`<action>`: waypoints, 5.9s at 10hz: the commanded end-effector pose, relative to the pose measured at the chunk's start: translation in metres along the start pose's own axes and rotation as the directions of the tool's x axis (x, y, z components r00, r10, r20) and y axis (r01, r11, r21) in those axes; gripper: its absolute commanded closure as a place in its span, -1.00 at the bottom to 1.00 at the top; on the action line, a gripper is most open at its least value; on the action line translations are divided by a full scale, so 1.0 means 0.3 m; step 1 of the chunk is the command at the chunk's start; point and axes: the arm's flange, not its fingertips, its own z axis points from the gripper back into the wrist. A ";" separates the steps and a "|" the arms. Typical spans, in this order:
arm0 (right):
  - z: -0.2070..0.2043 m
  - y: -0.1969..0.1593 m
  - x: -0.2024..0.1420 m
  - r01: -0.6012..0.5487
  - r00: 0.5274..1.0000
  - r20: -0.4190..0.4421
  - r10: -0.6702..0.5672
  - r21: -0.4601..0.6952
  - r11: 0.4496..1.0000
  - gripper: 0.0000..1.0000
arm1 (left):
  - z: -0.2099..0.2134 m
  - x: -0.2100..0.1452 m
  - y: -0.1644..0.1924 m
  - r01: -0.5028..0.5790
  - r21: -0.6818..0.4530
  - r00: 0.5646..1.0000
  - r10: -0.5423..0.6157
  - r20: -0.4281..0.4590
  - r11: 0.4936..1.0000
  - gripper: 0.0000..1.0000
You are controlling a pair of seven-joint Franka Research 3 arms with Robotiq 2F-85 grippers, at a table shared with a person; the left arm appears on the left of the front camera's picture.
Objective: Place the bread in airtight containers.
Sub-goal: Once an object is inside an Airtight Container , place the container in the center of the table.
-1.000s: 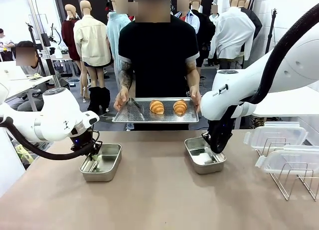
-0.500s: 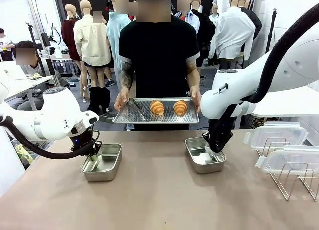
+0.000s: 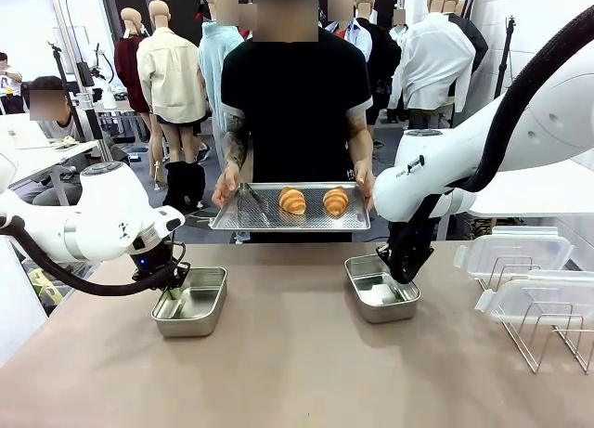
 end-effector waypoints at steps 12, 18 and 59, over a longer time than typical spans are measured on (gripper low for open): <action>0.457 0.032 -0.211 0.014 0.986 0.168 -0.012 -0.014 1.000 1.00 | 0.577 -0.016 -0.122 0.044 0.082 0.994 -0.052 0.097 0.996 1.00; 0.457 0.032 -0.211 0.014 0.986 0.168 -0.012 -0.014 1.000 1.00 | 0.577 -0.016 -0.122 0.044 0.082 0.994 -0.052 0.097 0.996 1.00; 0.457 0.032 -0.211 0.014 0.986 0.168 -0.012 -0.014 1.000 1.00 | 0.577 -0.016 -0.122 0.044 0.082 0.994 -0.052 0.097 0.996 1.00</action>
